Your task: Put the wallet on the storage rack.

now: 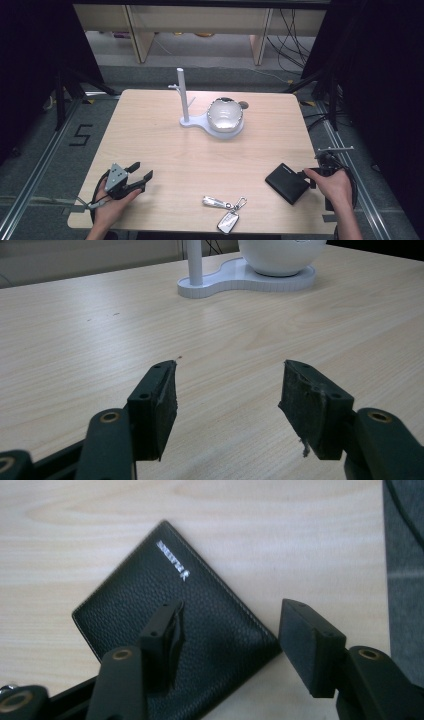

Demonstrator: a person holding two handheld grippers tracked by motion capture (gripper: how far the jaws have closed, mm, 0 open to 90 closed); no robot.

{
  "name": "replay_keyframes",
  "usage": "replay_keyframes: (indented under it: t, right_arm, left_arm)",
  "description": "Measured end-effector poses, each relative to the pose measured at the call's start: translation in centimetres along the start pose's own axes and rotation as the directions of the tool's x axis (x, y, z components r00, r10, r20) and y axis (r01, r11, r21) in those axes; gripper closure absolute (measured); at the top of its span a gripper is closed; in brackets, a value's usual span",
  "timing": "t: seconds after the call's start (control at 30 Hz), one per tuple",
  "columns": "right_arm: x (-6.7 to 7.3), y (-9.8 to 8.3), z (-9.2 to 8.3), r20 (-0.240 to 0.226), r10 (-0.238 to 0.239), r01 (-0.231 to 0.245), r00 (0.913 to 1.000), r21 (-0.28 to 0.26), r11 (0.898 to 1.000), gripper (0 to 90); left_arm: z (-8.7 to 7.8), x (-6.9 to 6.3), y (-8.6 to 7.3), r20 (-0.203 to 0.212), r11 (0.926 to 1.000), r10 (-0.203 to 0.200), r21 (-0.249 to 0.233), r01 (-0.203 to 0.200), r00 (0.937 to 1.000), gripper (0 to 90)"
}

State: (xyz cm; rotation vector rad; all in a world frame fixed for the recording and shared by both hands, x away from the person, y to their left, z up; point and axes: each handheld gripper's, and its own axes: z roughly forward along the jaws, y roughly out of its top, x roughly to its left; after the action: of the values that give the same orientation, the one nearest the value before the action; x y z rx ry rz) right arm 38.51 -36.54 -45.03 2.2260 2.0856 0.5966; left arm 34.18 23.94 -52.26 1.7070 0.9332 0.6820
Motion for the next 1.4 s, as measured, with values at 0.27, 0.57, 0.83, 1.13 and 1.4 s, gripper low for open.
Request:
replay_keyframes:
  t: [0.27,0.57,0.83,1.13,1.4]
  right_arm:
    - [-0.1,-0.4,0.3,0.034,0.127,-0.130,0.9913,0.076,0.989,41.5]
    - [-0.4,-1.3,1.7,0.010,0.137,-0.137,0.9905,0.127,0.982,38.6]
    - [0.9,-0.7,1.9,0.074,0.185,-0.196,0.9799,0.178,0.964,38.0]
    - [0.9,-0.4,2.1,0.054,0.145,-0.153,0.9880,0.212,0.965,53.5]
    - [1.0,-0.5,2.2,-0.037,0.121,-0.112,0.9920,0.181,0.977,70.0]
  left_arm:
    - [0.1,-0.2,0.0,0.006,0.9999,0.015,-0.001,-0.015,0.9999,38.9]
    - [0.1,-0.2,0.0,0.004,0.9999,0.014,-0.003,-0.014,0.9999,38.9]
    - [0.1,-0.2,0.0,0.006,0.9999,0.016,0.000,-0.016,0.9999,38.9]
    - [0.1,-0.2,0.0,0.002,0.9998,0.021,0.004,-0.021,0.9998,38.9]
    - [0.1,-0.3,0.0,0.003,0.9996,0.027,0.001,-0.027,0.9996,38.8]
